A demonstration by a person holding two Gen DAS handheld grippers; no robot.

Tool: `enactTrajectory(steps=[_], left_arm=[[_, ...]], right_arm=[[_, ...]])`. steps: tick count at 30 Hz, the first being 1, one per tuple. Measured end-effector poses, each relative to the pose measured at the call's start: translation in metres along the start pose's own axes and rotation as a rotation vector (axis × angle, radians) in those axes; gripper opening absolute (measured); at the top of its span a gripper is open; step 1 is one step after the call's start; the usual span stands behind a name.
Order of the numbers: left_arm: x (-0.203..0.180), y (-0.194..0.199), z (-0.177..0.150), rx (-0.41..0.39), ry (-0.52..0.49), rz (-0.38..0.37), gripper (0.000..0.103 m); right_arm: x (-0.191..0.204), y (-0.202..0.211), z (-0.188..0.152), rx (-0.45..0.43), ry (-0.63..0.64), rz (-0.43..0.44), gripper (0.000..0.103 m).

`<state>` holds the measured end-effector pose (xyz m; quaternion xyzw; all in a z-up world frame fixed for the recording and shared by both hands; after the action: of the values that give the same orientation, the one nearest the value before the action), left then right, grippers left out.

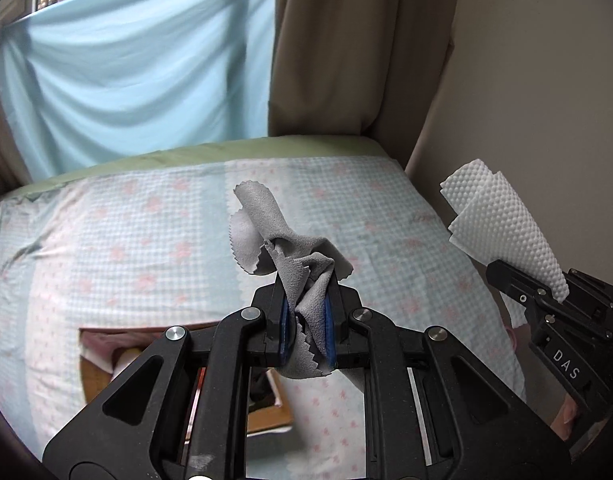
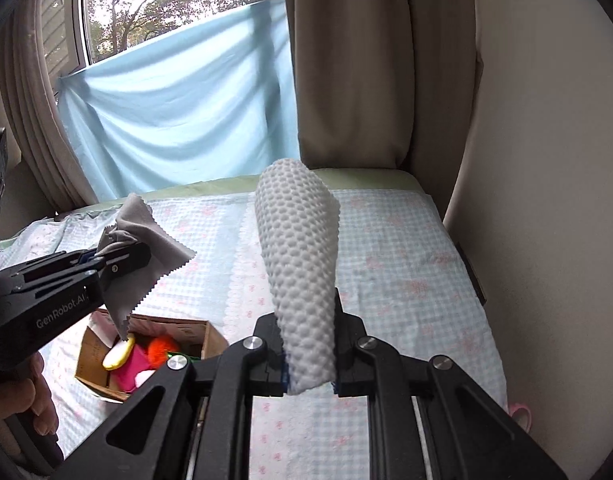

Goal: Organize soft objects
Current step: 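Carry cloth and wipe over the box and open both tools to release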

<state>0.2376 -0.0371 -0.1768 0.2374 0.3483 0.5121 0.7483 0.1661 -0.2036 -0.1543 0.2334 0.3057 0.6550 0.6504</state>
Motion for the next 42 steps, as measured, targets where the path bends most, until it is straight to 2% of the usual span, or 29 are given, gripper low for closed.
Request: enactTrajectory(steps=[4,8,11,15,23,28,33,37,42], left_arm=[[0.053,0.036,-0.007,0.004,0.024,0.044,0.012],[0.105,0.056,-0.016,0.024,0.035,0.094,0.012],[0.142,0.063,-0.024,0.049,0.047,0.121,0.012],[0.183,0.057,-0.036,0.116,0.079,0.132,0.012],[0.238,0.016,-0.056,0.248,0.106,0.157,0.012],[0.263,-0.019,-0.056,0.314,0.131,0.161,0.012],[0.272,-0.054,-0.055,0.377,0.133,0.150,0.012],[0.280,-0.084,-0.065,0.453,0.121,0.159,0.012],[0.284,-0.103,-0.078,0.508,0.079,0.168,0.012]], right_arm=[[0.060,0.010,0.005,0.017,0.043,0.041,0.013],[0.124,0.009,0.005,0.036,0.104,0.100,0.013],[0.157,-0.005,0.002,0.072,0.089,0.185,0.013],[0.185,-0.031,-0.004,0.146,0.081,0.258,0.013],[0.218,-0.090,-0.010,0.314,0.062,0.337,0.013],[0.230,-0.124,-0.011,0.413,0.070,0.361,0.013],[0.244,-0.165,-0.015,0.538,0.056,0.399,0.013],[0.254,-0.196,-0.026,0.641,0.042,0.431,0.013],[0.263,-0.223,-0.033,0.735,0.028,0.454,0.013]])
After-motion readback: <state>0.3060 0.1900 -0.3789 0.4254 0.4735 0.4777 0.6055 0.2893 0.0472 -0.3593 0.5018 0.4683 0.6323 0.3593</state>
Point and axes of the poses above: each gripper's, at about its wrist camera, not at the fingertips, and y roughly against the way its jaws point, x to its left, z to its top, the point moved 3 cm from there along -y, roughly the way its jaws point, and after that the axes turned 13 degrees about y, right-handed, at the moved point
